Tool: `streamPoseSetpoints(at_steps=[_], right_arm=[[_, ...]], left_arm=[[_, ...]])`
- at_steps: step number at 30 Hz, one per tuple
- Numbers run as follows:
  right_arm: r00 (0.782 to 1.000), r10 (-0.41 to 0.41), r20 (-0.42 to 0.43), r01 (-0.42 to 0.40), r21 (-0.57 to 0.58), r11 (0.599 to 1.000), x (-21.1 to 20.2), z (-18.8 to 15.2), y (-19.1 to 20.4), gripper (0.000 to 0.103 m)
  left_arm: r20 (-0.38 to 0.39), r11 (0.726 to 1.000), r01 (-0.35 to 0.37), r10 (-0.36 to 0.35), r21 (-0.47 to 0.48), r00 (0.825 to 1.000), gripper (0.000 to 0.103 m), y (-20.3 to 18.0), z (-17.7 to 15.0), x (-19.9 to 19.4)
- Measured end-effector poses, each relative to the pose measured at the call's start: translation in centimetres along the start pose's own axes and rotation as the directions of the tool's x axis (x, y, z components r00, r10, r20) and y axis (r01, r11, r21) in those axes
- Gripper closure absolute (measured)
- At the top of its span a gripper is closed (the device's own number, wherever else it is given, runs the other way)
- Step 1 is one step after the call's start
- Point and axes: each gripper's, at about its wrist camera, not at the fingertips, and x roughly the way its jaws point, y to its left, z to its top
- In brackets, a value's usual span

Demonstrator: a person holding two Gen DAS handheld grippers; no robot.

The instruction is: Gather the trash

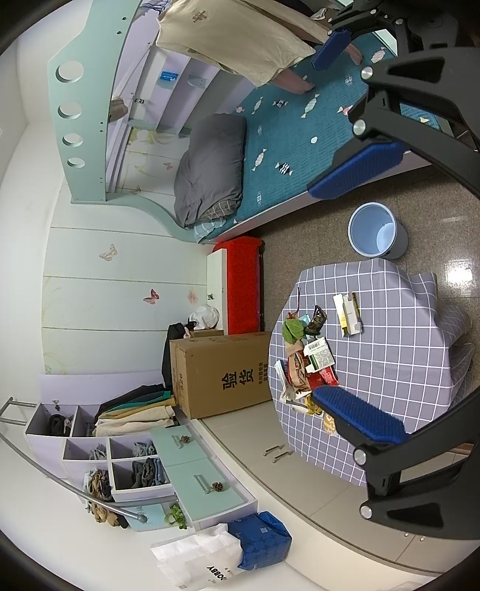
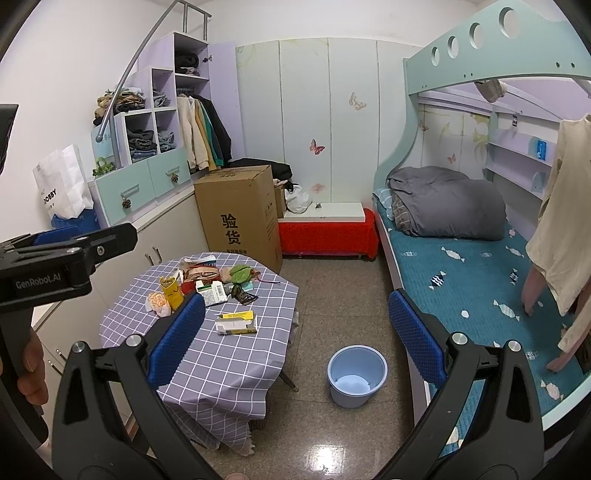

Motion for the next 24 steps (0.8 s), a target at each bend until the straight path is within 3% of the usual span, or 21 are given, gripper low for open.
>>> streamPoseSetpoints(at_steps=[24], right_arm=[[1.000,0.004,-0.013,-0.004,0.008,1.000,0.7,-0.2,0.2,0.006]], left_arm=[[-0.006,1.000,0.003,-0.003,0.006,1.000,0.004,-0.5,-1.1,2.3]])
